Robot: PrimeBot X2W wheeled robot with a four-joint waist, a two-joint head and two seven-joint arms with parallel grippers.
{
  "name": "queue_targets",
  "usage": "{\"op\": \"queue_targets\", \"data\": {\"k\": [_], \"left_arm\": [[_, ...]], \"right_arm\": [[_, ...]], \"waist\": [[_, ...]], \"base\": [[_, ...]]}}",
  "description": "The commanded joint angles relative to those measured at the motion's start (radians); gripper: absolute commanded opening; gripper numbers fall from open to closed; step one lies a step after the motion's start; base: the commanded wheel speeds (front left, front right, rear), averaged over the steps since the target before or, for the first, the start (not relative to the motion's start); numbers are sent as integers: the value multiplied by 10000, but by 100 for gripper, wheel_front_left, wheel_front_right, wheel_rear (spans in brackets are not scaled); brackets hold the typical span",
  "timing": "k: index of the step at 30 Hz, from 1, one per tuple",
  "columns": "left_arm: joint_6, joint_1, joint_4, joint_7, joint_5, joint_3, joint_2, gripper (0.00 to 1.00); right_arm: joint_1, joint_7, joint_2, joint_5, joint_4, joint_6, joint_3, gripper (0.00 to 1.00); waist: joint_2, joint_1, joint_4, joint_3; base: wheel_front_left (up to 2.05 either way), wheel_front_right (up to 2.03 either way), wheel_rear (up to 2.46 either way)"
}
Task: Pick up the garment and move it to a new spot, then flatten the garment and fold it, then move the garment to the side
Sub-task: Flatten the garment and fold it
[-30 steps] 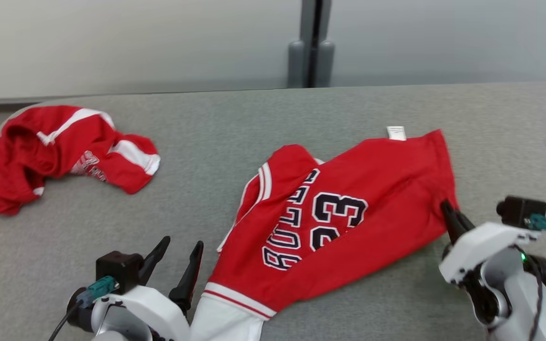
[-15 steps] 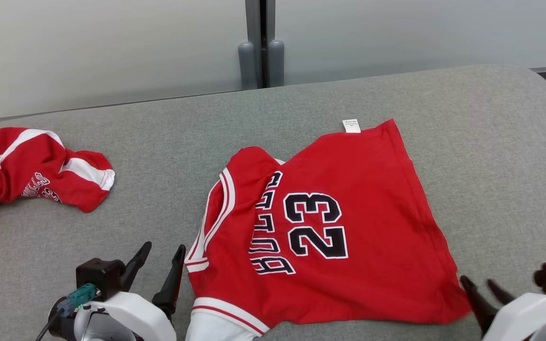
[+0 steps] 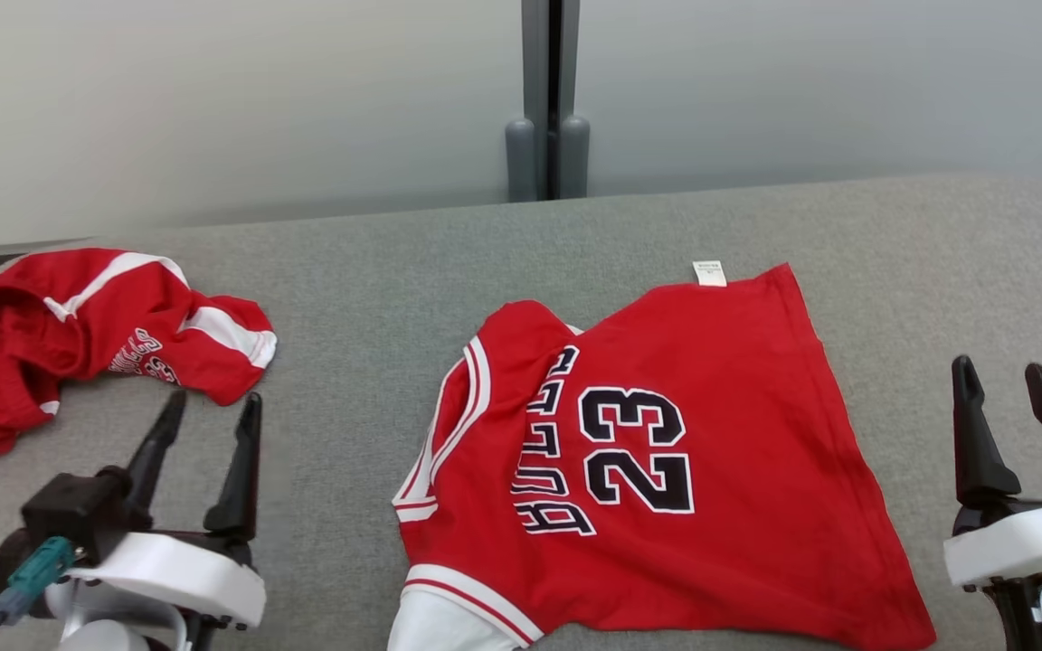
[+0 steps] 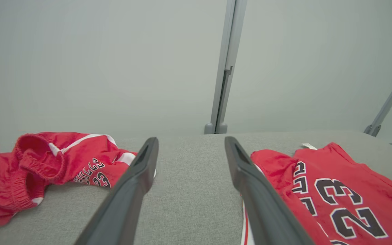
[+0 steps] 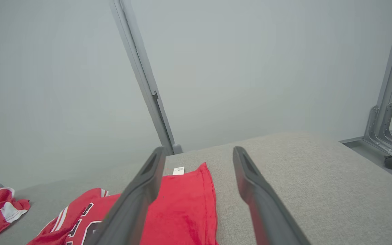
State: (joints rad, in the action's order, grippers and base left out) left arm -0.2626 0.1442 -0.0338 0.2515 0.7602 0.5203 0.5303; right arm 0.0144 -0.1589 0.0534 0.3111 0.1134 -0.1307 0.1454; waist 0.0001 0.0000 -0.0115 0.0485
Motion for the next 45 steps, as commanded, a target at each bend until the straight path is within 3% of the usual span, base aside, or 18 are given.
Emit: {"op": "queue_targets", "data": {"k": [1, 7, 14, 21, 32, 35, 44, 45], "left_arm": [[-86, -235, 108, 79, -164, -176, 93, 100], [-246, -927, 439, 140, -723, -1195, 53, 100], [-11, -1928, 526, 147, -1377, -1958, -720, 100], [235, -2266, 498, 147, -1736, -2087, -1087, 100], [198, -2387, 533, 39, -1795, -1943, -1141, 100], [414, -2483, 712, -464, -1555, -1691, -1075, 100], [787, -3323, 1626, -3940, -537, -771, -27, 100], [787, -3323, 1626, -3940, -537, -771, -27, 100]], "right_arm": [[87, 336, 77, -60, -37, 0, -123, 100], [63, 1662, 582, -152, -402, 0, -1004, 100], [-376, 2237, 1047, -34, -1255, 0, -1698, 100], [-396, 2364, 1172, 37, -1460, 0, -1745, 100], [-420, 2190, 1284, -58, -1499, 0, -1542, 100], [-694, 1718, 1379, -78, -1583, 0, -1215, 100], [-1758, -1893, 1161, 625, -2204, 0, -348, 100], [-1758, -1893, 1161, 625, -2204, 0, -348, 100]], "waist": [[-1, 0, 167, -206], [-1, 0, 434, -664], [-1, 0, 576, -1014], [-1, 0, 498, -1072], [-1, 0, 462, -1105], [-1, 0, 508, -1078], [-1, 0, 640, -734], [-1, 0, 640, -734]], "base": [[0, 0, 0], [0, 0, 0], [0, 0, 0], [0, 0, 0], [0, 0, 0], [0, 0, 0], [0, 0, 0], [0, 0, 0]]}}
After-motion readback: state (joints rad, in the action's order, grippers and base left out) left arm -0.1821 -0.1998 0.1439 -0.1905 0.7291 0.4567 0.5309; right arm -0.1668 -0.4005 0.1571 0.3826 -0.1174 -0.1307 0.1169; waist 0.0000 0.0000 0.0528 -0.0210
